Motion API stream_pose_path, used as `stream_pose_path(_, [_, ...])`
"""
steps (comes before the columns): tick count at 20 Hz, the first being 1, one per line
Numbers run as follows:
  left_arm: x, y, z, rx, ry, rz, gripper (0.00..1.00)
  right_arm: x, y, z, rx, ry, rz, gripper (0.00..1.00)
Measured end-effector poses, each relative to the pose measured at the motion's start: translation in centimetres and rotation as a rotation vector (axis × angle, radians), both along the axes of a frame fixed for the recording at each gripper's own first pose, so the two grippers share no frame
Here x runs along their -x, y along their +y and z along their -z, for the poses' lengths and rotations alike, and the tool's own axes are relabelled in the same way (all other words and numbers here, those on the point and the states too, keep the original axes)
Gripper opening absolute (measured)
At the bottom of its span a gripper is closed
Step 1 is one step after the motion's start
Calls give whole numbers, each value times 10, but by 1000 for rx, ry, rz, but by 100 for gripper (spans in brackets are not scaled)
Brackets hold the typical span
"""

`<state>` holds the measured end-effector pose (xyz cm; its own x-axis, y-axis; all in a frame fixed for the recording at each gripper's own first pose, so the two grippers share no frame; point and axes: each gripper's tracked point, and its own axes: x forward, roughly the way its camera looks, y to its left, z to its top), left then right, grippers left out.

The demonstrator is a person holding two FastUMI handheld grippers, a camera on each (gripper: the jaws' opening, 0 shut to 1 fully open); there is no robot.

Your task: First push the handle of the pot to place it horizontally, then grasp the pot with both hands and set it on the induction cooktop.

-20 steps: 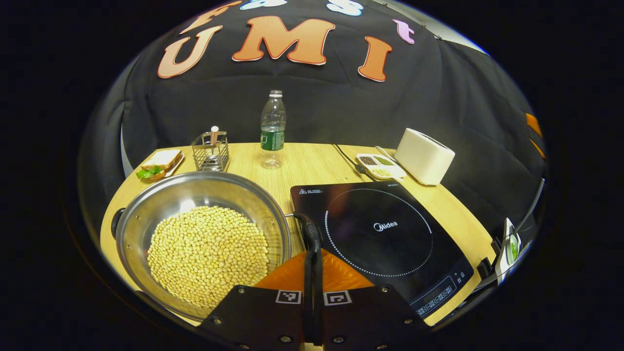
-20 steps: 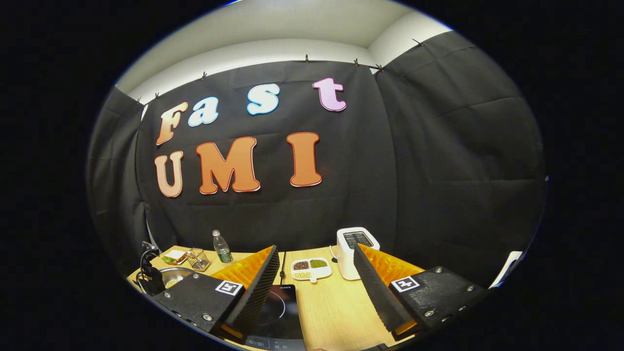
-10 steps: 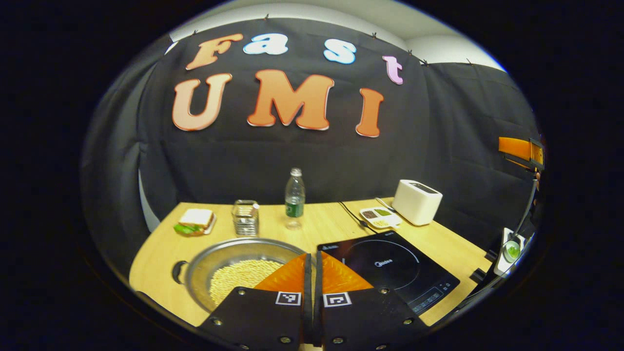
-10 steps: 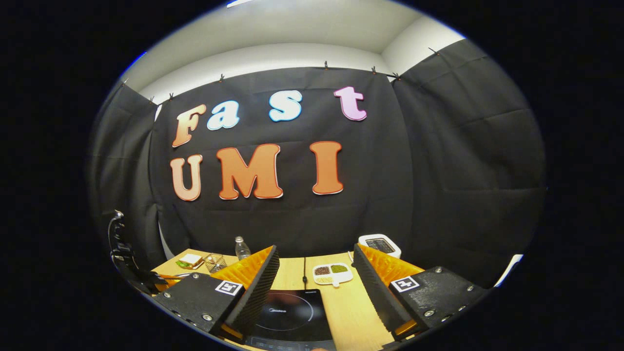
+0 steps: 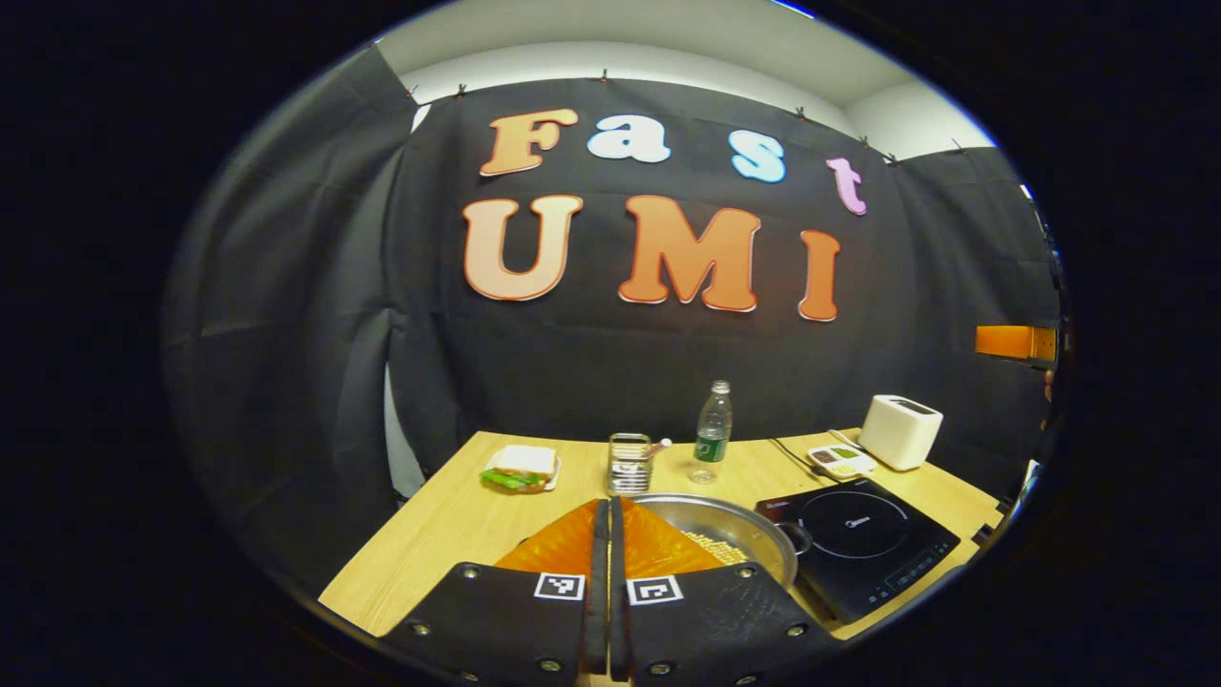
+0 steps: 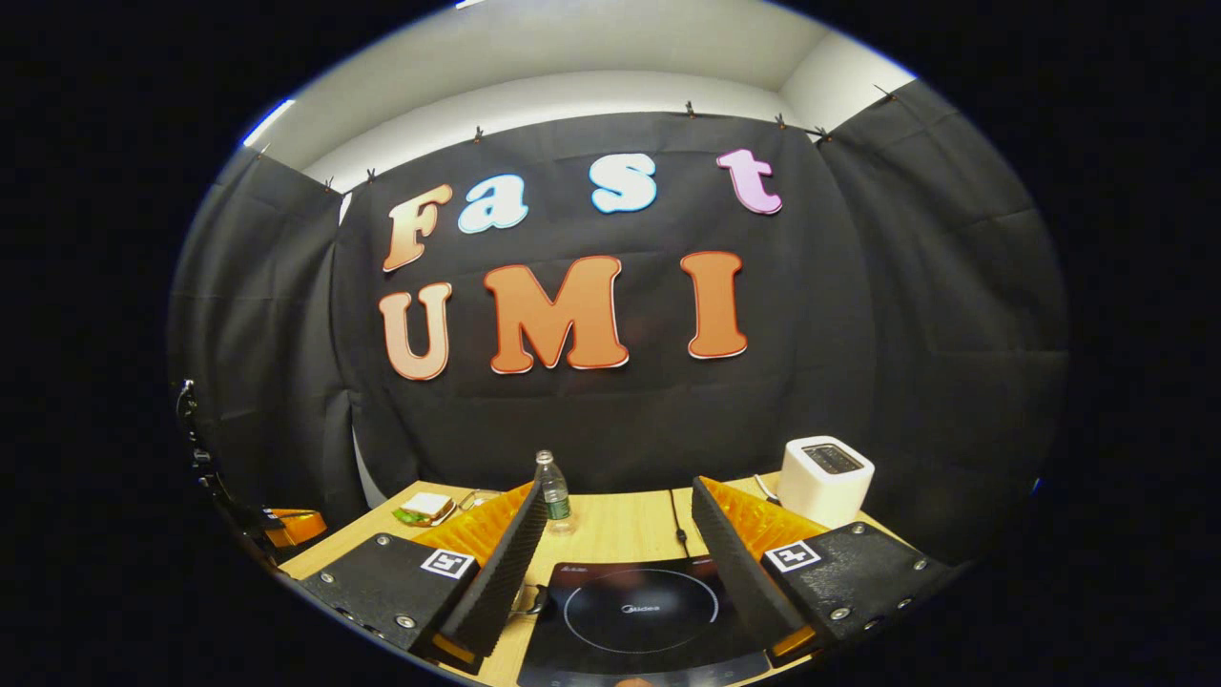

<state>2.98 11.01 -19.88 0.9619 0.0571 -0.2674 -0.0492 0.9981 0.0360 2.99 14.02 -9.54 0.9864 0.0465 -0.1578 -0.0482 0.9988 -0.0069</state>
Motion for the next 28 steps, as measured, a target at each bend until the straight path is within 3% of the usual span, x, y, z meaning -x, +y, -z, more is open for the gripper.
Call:
stream_pose_path(2, [0,18,13,13,24,-13,4,-9,20,21,14,33,-6,95])
stream_pose_path(4, [-3,30,30,23,61,-6,28,-17,34,42,19,66,-6,95])
stream_pose_path(5, [-6,37,40,25,81,-9,29,-22,40,50,22,85,-5,95])
stream_pose_path(7, [-13,48,59,34,118,-15,73,-33,54,76,43,131,-6,100])
stream_pose_path(8, [-18,54,66,40,130,-19,77,-39,61,91,55,163,-11,100])
stream_pose_path(9, [-24,60,73,52,138,-22,76,-42,68,109,66,202,-16,95])
stream_pose_path(14, [-37,75,124,75,259,-12,76,-58,94,192,117,373,-42,96])
stream_pose_path(15, [-39,76,131,75,279,-2,78,-60,95,207,129,398,-39,96])
stream_pose_path(16, [-43,76,138,72,293,3,89,-63,95,223,139,428,-35,96])
stream_pose_path(20, [-60,84,159,58,319,2,90,-75,98,270,175,510,-29,96])
stream_pose_path(25, [-68,85,189,70,389,13,90,-79,99,310,158,623,-32,96])
stream_pose_path(28, [-77,82,196,55,405,13,90,-81,97,309,166,617,-35,96])
